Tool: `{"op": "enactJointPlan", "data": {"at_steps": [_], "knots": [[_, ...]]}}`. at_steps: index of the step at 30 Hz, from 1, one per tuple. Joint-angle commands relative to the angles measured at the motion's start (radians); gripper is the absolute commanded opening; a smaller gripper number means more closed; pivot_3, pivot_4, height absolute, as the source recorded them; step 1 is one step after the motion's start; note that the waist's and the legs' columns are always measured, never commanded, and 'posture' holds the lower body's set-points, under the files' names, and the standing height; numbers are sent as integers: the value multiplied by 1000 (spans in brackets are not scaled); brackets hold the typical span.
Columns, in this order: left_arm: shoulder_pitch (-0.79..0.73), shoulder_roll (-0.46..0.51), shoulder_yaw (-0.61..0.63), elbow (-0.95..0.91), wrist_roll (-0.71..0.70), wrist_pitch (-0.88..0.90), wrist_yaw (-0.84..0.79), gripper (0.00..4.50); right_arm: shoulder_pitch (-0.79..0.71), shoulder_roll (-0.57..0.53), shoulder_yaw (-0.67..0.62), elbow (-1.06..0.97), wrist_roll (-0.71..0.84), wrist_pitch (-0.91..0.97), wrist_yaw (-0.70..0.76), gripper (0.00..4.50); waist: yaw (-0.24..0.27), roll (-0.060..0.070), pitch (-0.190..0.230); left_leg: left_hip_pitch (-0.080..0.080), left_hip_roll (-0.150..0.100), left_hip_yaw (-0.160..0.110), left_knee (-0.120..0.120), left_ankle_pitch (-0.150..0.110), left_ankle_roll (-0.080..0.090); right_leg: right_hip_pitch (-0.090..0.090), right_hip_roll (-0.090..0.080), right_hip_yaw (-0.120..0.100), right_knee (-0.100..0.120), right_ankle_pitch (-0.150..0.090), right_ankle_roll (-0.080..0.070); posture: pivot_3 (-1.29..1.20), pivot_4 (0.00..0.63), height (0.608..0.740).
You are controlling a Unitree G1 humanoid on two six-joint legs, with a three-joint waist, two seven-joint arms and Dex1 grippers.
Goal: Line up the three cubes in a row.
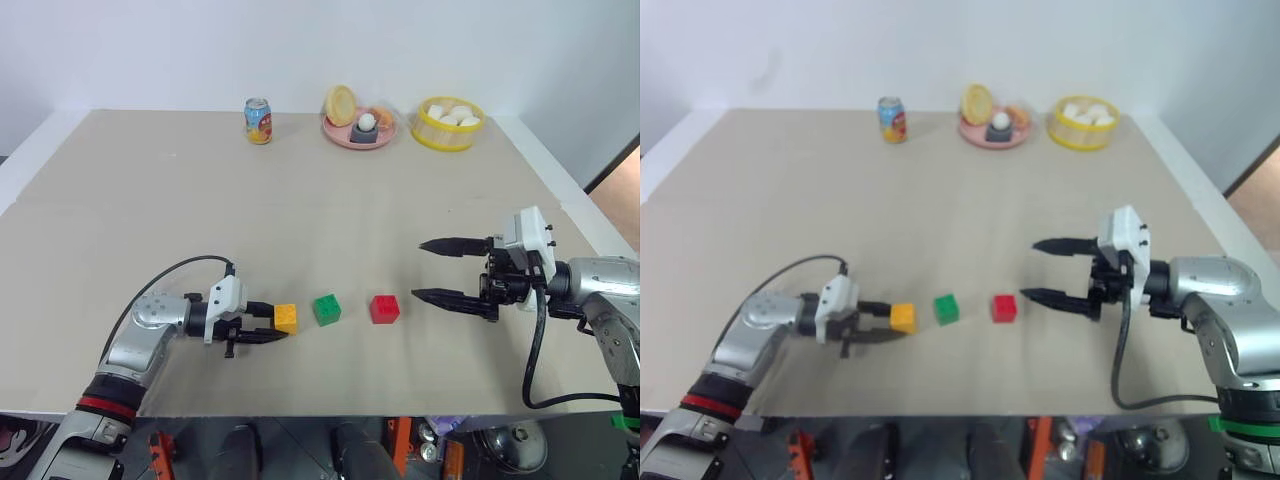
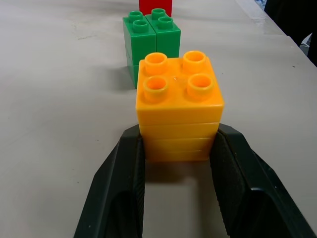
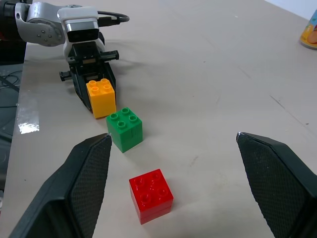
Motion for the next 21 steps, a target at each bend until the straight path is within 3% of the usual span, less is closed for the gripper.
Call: {"op": "enactJointPlan", "data": {"at_steps": [1,21], "knots": [[7,3,6,-16,13,-32,9,1275,-25,-3,-4,-20,7,-4,-6,4174,0,0,0,0,0,0,0,0,0,0,0,0,0,0,0,0,150,740],[25,76,68,-12,-16,-10,19,1275,-70,7,36,20,-6,-13,-4,4174,3,0,0,1,1,0,1,0,0,0,0,0,1,1,-1,0,150,740]]}}
